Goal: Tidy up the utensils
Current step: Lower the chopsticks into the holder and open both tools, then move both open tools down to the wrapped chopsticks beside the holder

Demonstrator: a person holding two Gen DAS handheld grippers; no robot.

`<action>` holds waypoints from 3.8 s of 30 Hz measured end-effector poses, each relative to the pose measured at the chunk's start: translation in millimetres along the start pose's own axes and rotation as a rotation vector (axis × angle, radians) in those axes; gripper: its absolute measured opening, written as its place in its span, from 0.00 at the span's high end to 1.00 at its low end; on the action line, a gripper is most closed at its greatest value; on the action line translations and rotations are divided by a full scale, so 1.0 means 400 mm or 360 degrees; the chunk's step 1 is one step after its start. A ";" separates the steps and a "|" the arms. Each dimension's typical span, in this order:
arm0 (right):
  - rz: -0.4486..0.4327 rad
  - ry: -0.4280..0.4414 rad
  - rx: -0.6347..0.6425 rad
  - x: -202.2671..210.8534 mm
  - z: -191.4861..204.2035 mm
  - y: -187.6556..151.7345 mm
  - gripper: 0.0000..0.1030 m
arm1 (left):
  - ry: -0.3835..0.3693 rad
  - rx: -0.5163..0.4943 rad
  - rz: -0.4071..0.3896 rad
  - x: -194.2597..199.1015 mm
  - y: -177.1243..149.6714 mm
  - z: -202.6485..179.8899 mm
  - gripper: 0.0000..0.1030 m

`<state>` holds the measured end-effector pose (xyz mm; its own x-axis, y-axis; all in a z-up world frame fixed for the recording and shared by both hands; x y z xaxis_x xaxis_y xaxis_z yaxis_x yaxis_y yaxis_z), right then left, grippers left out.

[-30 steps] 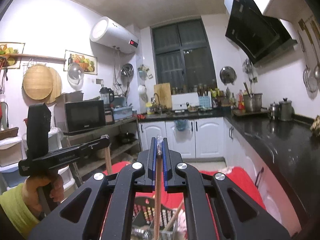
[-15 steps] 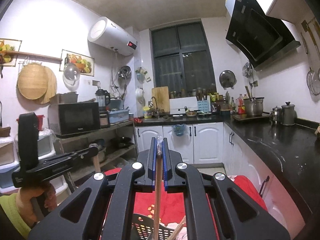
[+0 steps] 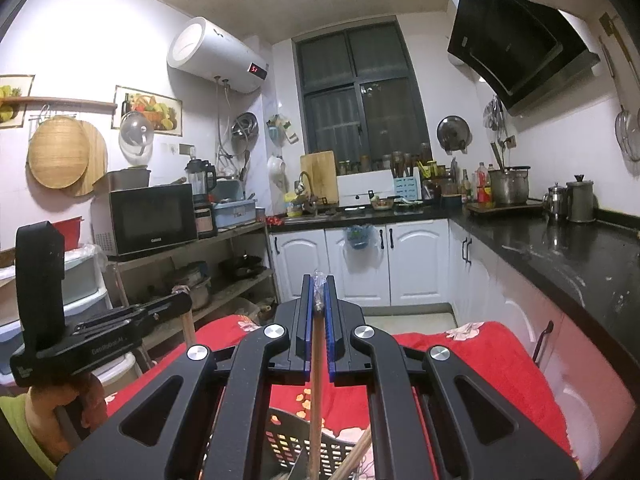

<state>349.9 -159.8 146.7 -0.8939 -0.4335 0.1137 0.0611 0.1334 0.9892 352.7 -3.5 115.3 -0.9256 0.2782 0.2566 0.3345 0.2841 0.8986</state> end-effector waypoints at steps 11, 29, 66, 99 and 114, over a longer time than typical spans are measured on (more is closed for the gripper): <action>0.0027 -0.0002 -0.0059 -0.004 0.004 -0.051 0.95 | -0.0020 -0.0010 0.0040 -0.006 -0.060 -0.008 0.97; 0.0220 -0.0066 -0.0082 0.030 -0.006 -0.136 0.63 | -0.0017 -0.0007 0.0191 0.003 -0.142 0.001 0.63; 0.0496 -0.0061 -0.0046 0.262 0.061 -0.300 0.31 | 0.0045 0.0146 0.0398 0.221 -0.343 0.072 0.10; 0.0864 0.0227 0.0054 0.204 0.233 -0.502 0.40 | 0.0180 0.0243 0.0729 0.262 -0.581 0.150 0.10; 0.1214 0.0332 -0.0038 0.061 0.280 -0.649 0.66 | 0.0101 0.0526 0.1050 0.224 -0.708 0.180 0.66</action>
<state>262.6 -105.2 -117.8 -0.4998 -0.3884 0.7742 0.6354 0.4430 0.6325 187.7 7.0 -141.8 -0.5189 0.4358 0.7354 0.8514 0.3407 0.3988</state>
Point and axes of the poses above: each gripper's, at about its wrist camera, not at the fingertips, and x roughly against the way its jaws point, z to its left, y to its top, the point moved 9 cm from there along -x, roughly the way its jaws point, and after that the axes turned 13 degrees about x, right-handed, at the moved point
